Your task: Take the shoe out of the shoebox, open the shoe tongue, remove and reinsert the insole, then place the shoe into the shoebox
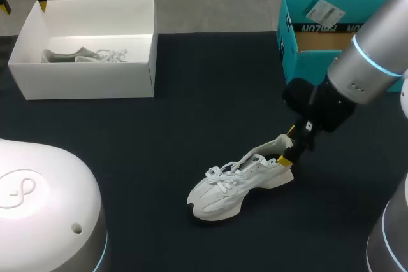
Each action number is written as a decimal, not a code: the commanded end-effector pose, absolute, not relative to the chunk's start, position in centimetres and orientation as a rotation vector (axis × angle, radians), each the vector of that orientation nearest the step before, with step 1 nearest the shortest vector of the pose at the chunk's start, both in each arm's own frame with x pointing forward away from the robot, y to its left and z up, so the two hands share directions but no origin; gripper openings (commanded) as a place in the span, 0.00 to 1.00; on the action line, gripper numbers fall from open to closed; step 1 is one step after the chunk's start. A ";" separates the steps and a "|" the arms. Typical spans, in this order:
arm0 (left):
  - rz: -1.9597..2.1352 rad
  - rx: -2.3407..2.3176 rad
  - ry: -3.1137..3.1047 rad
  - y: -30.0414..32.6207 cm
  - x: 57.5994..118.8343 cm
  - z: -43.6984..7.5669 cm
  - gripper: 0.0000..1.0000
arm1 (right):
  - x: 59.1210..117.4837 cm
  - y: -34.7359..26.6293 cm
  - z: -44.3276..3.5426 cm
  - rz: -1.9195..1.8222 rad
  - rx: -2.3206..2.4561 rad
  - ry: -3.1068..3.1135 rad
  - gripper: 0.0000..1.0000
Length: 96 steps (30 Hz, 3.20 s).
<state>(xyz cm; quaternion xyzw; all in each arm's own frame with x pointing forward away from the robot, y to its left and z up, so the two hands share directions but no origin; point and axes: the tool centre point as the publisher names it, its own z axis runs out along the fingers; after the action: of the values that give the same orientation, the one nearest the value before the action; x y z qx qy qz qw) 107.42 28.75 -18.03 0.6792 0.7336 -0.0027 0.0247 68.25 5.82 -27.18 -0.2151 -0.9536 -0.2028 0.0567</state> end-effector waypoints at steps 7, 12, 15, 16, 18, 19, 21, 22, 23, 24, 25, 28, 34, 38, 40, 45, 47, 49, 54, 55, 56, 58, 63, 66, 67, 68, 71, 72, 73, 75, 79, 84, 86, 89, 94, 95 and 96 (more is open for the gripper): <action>-0.003 2.100 2.270 28.7 107.3 -18.0 1.00 | 69.5 5.8 -27.2 -0.735 -0.594 -3.076 1.00; -0.003 2.100 2.270 28.7 107.3 -18.0 1.00 | 70.7 5.1 -26.8 -0.761 -0.549 -3.107 1.00; -0.003 2.100 2.270 28.7 107.3 -18.0 1.00 | 71.0 4.4 -26.7 -0.761 -0.451 -3.058 1.00; -0.003 2.100 2.270 28.7 107.3 -18.0 1.00 | 71.0 4.4 -26.7 -0.761 -0.451 -3.058 1.00; -0.003 2.100 2.270 28.7 107.3 -18.0 1.00 | 71.0 4.4 -26.7 -0.761 -0.451 -3.058 1.00; -0.003 2.100 2.270 28.7 107.3 -18.0 1.00 | 71.0 4.4 -26.7 -0.761 -0.451 -3.058 1.00; -0.003 2.100 2.270 28.7 107.3 -18.0 1.00 | 71.0 4.4 -26.7 -0.761 -0.451 -3.058 1.00; -0.003 2.100 2.270 28.7 107.3 -18.0 1.00 | 71.0 4.4 -26.7 -0.761 -0.451 -3.058 1.00; -0.003 2.100 2.270 28.7 107.3 -18.0 1.00 | 71.0 4.4 -26.7 -0.761 -0.451 -3.058 1.00; -0.003 2.100 2.270 28.7 107.3 -18.0 1.00 | 71.0 4.4 -26.7 -0.761 -0.451 -3.058 1.00; -0.003 2.100 2.270 28.7 107.3 -18.0 1.00 | 71.0 4.4 -26.7 -0.761 -0.451 -3.058 1.00; -0.003 2.100 2.270 28.7 107.3 -18.0 1.00 | 71.0 4.4 -26.7 -0.761 -0.451 -3.058 1.00; -0.003 2.100 2.270 28.7 107.3 -18.0 1.00 | 71.0 4.4 -26.7 -0.761 -0.451 -3.058 1.00; -0.003 2.100 2.270 28.7 107.3 -18.0 1.00 | 71.3 3.7 -26.9 -0.846 -0.378 -3.060 1.00; -0.003 2.100 2.270 28.7 107.3 -18.0 1.00 | 71.5 3.2 -26.9 -0.917 -0.278 -3.068 1.00; -0.003 2.100 2.270 28.7 107.3 -18.0 1.00 | 71.9 2.3 -26.9 -0.929 -0.159 -3.123 1.00; -0.003 2.100 2.270 28.7 107.3 -18.0 1.00 | 72.0 2.1 -27.1 -0.915 -0.119 -3.136 1.00; -0.003 2.100 2.270 28.7 107.3 -18.0 1.00 | 72.2 1.8 -27.4 -0.890 -0.077 -3.149 1.00; -0.003 2.100 2.270 28.7 107.3 -18.0 1.00 | 72.2 1.4 -27.7 -0.801 -0.022 -3.163 1.00; -0.003 2.100 2.270 28.7 107.3 -18.0 1.00 | 72.2 1.4 -27.7 -0.801 -0.022 -3.163 1.00; -0.003 2.100 2.270 28.7 107.3 -18.0 1.00 | 72.2 1.4 -27.7 -0.801 -0.022 -3.163 1.00; -0.003 2.100 2.270 28.7 107.3 -18.0 1.00 | 72.2 1.4 -27.7 -0.801 -0.022 -3.163 1.00; -0.003 2.100 2.270 28.7 107.3 -18.0 1.00 | 72.2 1.4 -27.7 -0.801 -0.022 -3.163 1.00; -0.003 2.100 2.270 28.7 107.3 -18.0 1.00 | 72.2 1.4 -27.7 -0.801 -0.022 -3.163 1.00; -0.003 2.100 2.270 28.7 107.3 -18.0 1.00 | 72.2 1.4 -27.7 -0.801 -0.022 -3.163 1.00; -0.003 2.100 2.270 28.7 107.3 -18.0 1.00 | 72.2 1.4 -27.7 -0.801 -0.022 -3.163 1.00; -0.003 2.100 2.270 28.7 107.3 -18.0 1.00 | 72.2 1.4 -27.7 -0.801 -0.022 -3.163 1.00; -0.003 2.100 2.270 28.7 107.3 -18.0 1.00 | 72.2 1.4 -27.7 -0.801 -0.022 -3.163 1.00; -0.003 2.100 2.270 28.7 107.3 -18.0 1.00 | 72.3 1.2 -27.8 -0.822 -0.027 -3.166 1.00; -0.003 2.100 2.270 28.7 107.3 -18.0 1.00 | 72.5 0.8 -28.0 -0.903 -0.025 -3.134 1.00; -0.003 2.100 2.270 28.7 107.3 -18.0 1.00 | 73.1 0.1 -28.7 -1.029 0.035 -3.083 1.00; -0.003 2.100 2.270 28.7 107.3 -18.0 1.00 | 74.2 -0.6 -29.8 -1.205 0.129 -3.001 1.00; -0.003 2.100 2.270 28.7 107.3 -18.0 1.00 | 74.8 -0.8 -30.4 -1.242 0.152 -2.981 1.00; -0.003 2.100 2.270 28.7 107.3 -18.0 1.00 | 75.7 -0.9 -31.2 -1.242 0.166 -2.973 1.00; -0.003 2.100 2.270 28.7 107.3 -18.0 1.00 | 76.6 -0.9 -32.0 -1.229 0.196 -2.976 1.00; -0.003 2.100 2.270 28.7 107.3 -18.0 1.00 | 76.6 -0.9 -32.1 -1.250 0.210 -2.962 1.00; -0.003 2.100 2.270 28.7 107.3 -18.0 1.00 | 76.8 -0.9 -32.2 -1.262 0.215 -2.958 1.00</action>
<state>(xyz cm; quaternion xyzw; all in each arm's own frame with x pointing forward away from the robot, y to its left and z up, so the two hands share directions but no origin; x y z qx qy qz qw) 107.42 28.74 -18.03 0.6792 0.7335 -0.0027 0.0247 75.89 -1.16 -31.69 0.0627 -0.9198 -0.3845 -0.0459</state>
